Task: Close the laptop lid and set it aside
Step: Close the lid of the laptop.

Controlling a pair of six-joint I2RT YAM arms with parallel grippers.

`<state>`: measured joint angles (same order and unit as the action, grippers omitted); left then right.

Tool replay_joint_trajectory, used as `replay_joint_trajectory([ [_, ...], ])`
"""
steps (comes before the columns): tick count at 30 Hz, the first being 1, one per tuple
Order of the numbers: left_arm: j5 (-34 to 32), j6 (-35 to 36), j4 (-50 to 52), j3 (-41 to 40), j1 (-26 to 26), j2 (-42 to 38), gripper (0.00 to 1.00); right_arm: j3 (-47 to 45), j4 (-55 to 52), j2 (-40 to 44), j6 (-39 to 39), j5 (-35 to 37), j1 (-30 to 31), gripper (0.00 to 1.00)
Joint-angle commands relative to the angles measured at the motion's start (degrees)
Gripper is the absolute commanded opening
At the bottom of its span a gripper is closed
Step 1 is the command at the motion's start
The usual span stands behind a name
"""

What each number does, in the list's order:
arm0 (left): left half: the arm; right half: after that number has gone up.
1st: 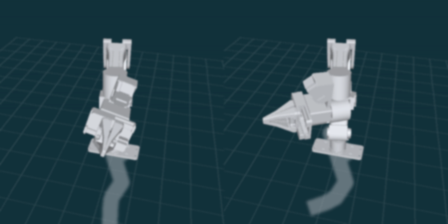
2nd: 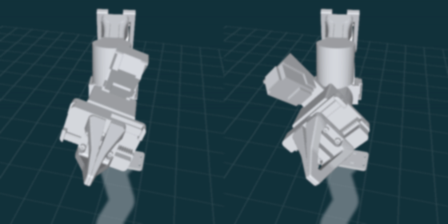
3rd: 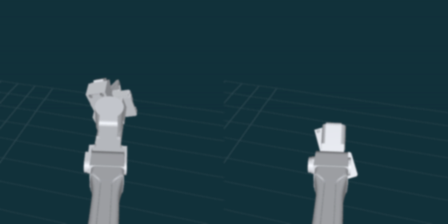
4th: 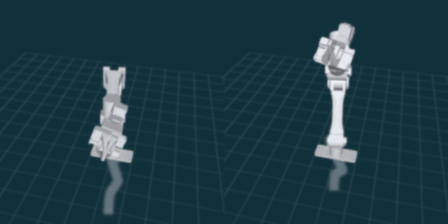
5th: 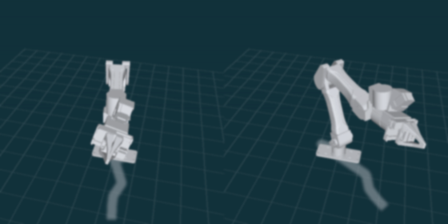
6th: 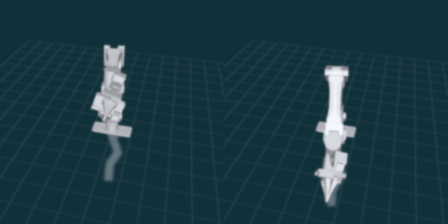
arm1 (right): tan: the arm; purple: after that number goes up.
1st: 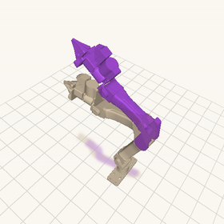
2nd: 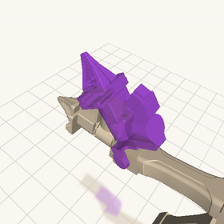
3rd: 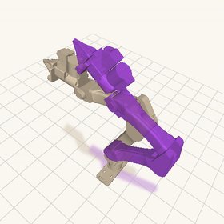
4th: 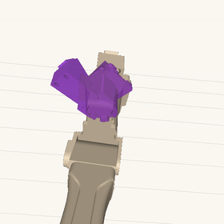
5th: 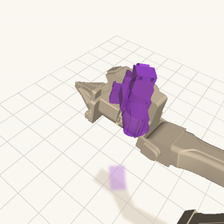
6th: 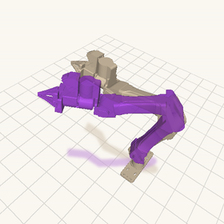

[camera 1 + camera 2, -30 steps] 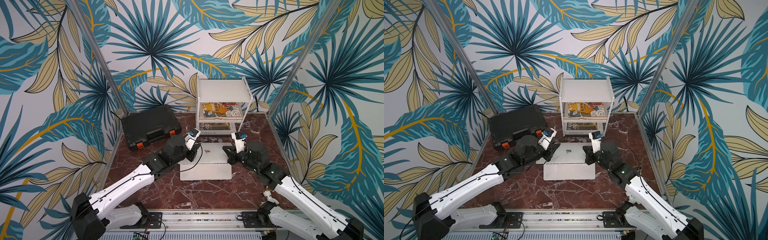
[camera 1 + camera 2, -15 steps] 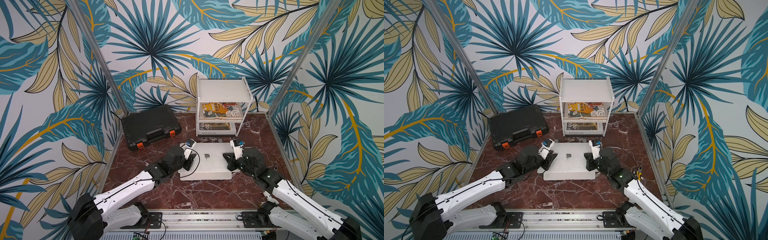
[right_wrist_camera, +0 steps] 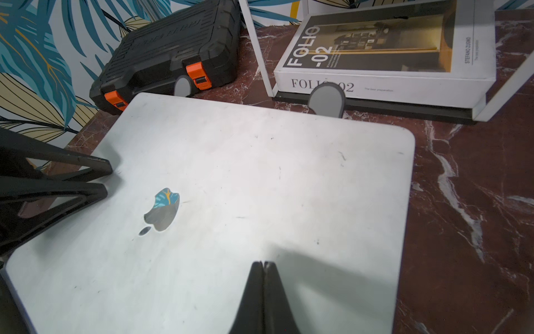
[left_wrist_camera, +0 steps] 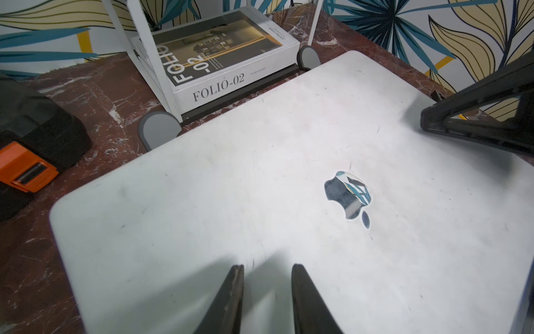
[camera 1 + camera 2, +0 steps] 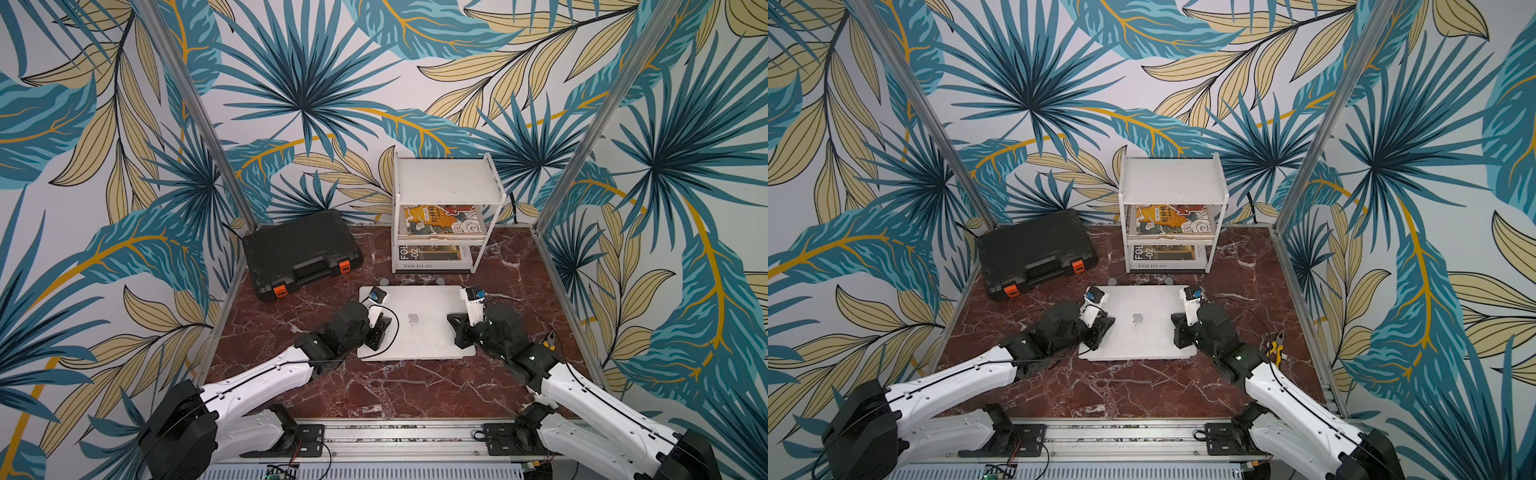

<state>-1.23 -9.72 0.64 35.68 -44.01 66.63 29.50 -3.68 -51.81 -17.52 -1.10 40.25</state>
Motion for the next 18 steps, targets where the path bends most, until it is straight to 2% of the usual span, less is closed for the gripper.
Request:
replay_joint_trajectory([
  [1,0.5,-0.6,-0.6,-1.0,0.2,1.1,0.32,-0.8,1.8,-0.1,-1.3,0.7,0.3,0.00],
  [9,-0.5,-0.6,-1.9,-2.1,0.2,2.2,0.32,1.4,-0.2,-0.4,-2.3,-4.9,0.3,0.00],
  [18,-0.7,-1.7,-3.2,-2.5,0.2,2.4,0.32,-2.5,5.3,-4.5,-3.6,-4.4,0.3,0.00],
])
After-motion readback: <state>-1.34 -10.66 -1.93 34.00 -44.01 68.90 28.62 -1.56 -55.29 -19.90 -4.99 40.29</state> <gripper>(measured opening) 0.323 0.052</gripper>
